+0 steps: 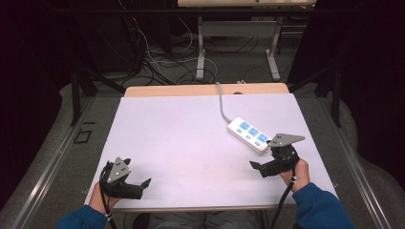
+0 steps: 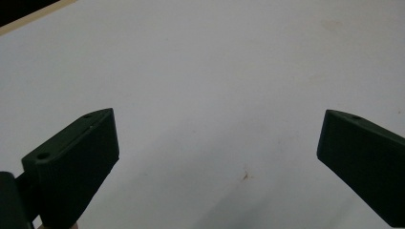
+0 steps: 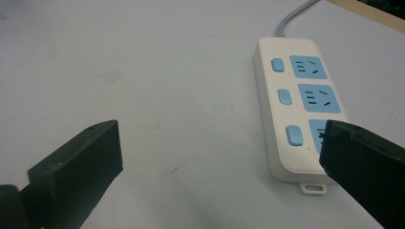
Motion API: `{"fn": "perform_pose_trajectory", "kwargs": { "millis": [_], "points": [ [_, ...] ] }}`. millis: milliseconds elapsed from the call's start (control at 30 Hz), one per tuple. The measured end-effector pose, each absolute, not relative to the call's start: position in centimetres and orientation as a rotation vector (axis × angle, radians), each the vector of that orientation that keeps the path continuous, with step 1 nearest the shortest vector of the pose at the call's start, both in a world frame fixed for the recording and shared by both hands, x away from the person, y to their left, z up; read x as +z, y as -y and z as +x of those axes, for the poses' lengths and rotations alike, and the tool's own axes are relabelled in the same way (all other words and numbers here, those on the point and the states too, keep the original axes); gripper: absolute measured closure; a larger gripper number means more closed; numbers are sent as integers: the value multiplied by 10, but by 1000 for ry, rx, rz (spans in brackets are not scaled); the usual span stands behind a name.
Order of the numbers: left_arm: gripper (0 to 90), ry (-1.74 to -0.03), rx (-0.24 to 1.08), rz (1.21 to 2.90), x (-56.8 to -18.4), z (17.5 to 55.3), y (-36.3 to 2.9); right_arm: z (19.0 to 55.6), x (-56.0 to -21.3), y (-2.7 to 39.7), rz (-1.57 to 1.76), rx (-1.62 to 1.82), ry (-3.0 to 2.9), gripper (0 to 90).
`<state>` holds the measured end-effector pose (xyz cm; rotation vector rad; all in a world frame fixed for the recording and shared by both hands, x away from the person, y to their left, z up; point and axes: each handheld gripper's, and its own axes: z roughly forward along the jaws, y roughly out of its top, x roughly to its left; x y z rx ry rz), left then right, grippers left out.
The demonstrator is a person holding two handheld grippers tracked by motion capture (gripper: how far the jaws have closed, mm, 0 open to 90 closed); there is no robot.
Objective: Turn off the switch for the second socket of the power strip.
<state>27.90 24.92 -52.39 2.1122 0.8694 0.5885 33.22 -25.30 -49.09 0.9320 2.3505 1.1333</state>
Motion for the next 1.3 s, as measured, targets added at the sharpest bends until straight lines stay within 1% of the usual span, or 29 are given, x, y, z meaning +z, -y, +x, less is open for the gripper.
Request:
{"fn": "perform_pose_trajectory", "kwargs": {
  "millis": [1300],
  "points": [
    [4,-863,597,2124,-524,280,-249,373,-492,253,1016,1119,-2320,13]
  ]
}}
